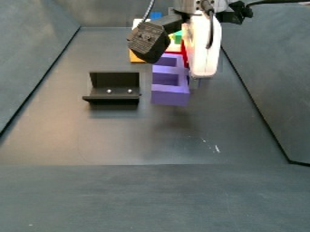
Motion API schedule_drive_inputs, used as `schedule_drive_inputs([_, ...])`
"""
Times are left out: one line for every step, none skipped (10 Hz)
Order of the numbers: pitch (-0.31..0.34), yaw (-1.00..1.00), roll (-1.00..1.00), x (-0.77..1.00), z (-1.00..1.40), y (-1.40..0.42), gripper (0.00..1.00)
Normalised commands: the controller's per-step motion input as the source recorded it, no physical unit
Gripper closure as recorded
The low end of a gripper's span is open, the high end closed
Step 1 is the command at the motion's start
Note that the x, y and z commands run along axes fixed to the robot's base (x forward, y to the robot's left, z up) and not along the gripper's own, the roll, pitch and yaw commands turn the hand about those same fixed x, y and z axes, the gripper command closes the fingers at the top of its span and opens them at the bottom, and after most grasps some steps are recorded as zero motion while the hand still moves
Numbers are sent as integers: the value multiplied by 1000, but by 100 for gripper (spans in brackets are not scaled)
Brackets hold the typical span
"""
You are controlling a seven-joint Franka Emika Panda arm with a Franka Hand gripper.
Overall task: Pick up the purple object. Move up. Place the purple object on the fixture. Regrasp the purple object. Move to above the board. Insert the purple object.
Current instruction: Place the purple object on the fixture.
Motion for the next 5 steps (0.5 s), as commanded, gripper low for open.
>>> schedule_drive_inputs([389,14,-949,514,460,160,100])
schedule_drive_inputs([391,37,-980,526,411,100,100])
schedule_drive_inputs([451,9,-940,597,417,26,100])
schedule_drive_inputs([534,0,-877,660,426,0,100])
schedule_drive_inputs([546,0,-869,691,420,-11,100])
